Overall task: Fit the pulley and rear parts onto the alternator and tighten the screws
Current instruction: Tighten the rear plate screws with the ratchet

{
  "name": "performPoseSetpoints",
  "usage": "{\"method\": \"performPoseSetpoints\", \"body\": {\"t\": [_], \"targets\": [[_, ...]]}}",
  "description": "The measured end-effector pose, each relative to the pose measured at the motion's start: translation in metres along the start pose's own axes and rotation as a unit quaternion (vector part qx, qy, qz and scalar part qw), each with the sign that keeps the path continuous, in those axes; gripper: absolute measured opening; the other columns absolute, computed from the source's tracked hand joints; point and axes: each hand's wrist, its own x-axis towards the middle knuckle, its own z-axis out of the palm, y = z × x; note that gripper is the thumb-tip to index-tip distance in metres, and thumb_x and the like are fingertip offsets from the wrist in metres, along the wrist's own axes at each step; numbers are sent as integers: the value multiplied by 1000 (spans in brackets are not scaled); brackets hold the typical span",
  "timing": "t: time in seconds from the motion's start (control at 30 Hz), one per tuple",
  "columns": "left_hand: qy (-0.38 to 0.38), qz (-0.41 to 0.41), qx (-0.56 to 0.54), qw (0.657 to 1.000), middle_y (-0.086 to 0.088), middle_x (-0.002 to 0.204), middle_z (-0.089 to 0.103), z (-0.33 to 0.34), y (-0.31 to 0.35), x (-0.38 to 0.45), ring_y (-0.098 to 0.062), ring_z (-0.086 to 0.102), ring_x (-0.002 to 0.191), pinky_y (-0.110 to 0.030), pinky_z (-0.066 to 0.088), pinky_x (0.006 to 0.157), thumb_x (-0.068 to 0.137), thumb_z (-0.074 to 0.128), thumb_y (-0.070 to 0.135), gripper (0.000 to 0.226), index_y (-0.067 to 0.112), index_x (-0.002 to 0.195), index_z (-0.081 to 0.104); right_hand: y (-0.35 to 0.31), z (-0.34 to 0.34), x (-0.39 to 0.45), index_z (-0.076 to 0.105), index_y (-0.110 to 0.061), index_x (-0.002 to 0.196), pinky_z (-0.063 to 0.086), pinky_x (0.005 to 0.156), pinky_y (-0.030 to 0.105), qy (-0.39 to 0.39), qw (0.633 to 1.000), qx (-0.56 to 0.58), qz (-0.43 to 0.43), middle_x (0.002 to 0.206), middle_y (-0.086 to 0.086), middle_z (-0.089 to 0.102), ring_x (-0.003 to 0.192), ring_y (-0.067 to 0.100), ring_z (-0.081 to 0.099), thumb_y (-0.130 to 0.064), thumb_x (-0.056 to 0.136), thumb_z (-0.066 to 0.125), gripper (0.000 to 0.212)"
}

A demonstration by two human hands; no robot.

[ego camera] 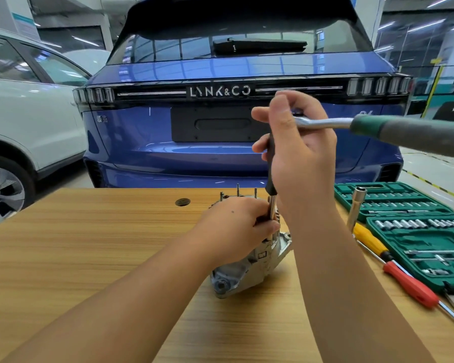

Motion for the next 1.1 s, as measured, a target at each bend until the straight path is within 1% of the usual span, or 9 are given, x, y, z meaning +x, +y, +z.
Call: {"method": "performPoseSetpoints", "body": {"t": [0.07,0.17,0.27,0.53,0.7,0.8,0.9,0.97,1.1], "targets": [[1,5,-11,1000,8,93,65,-1,0,-1,-12,62,89,-45,55,82,100,52,39,17,27,98,65,-3,-7,5,55,-16,103,48,57,28,-39,990,98,94,97,8,77,59,20,62,-41,104,42,28],[-10,28,-7,1000,10,94,60,-7,-4,-4,-9,58,90,-43,53,85,100,55,38,16,27,95,65,-7,-17,11,51,-14,97,48,60,30,-105,943,232,216,95,15,76,59,23,60,-44,105,41,32],[-25,31,6,999,11,97,58,-10,-7,-4,-9,57,91,-42,51,86,100,54,39,16,28,97,66,-9,-21,14,50,-18,88,49,59,27,-129,918,275,256,89,13,75,57,21,59,-42,103,43,29],[-28,32,0,999,14,89,58,-10,-12,-1,-2,56,84,-30,47,74,99,55,43,14,35,93,65,-8,-17,16,47,-20,84,42,58,28,-134,913,273,271,77,8,71,53,19,54,-45,104,40,33],[-22,38,-3,999,23,90,55,-7,-14,0,4,53,83,-22,38,64,99,56,42,16,34,89,64,-12,-18,24,45,-20,76,34,59,31,-143,906,249,310,60,1,58,48,19,48,-37,101,44,30],[-19,31,-1,999,17,88,57,-5,-13,2,1,54,84,-25,47,67,98,56,44,16,34,89,64,-16,-18,31,35,-22,72,33,59,31,-164,902,206,342,51,-2,49,44,18,42,-32,96,46,28],[-14,24,3,1000,13,84,58,-4,-12,2,-5,57,76,-33,52,68,98,55,45,18,34,87,63,-20,-18,38,20,-26,84,36,59,31,-192,896,160,368,48,-4,43,44,17,37,-31,82,54,34],[-13,23,9,1000,10,85,59,-4,-10,2,-8,57,75,-38,54,70,99,54,45,20,32,87,63,-22,-17,40,20,-26,85,34,59,32,-195,895,139,377,49,-4,41,44,16,34,-31,66,56,41],[-8,25,12,1000,9,84,59,-4,-9,2,-8,57,74,-40,53,71,99,54,44,19,33,86,62,-24,-13,41,32,-24,72,30,56,30,-175,899,119,383,50,-2,42,43,17,34,-30,61,51,23]]}}
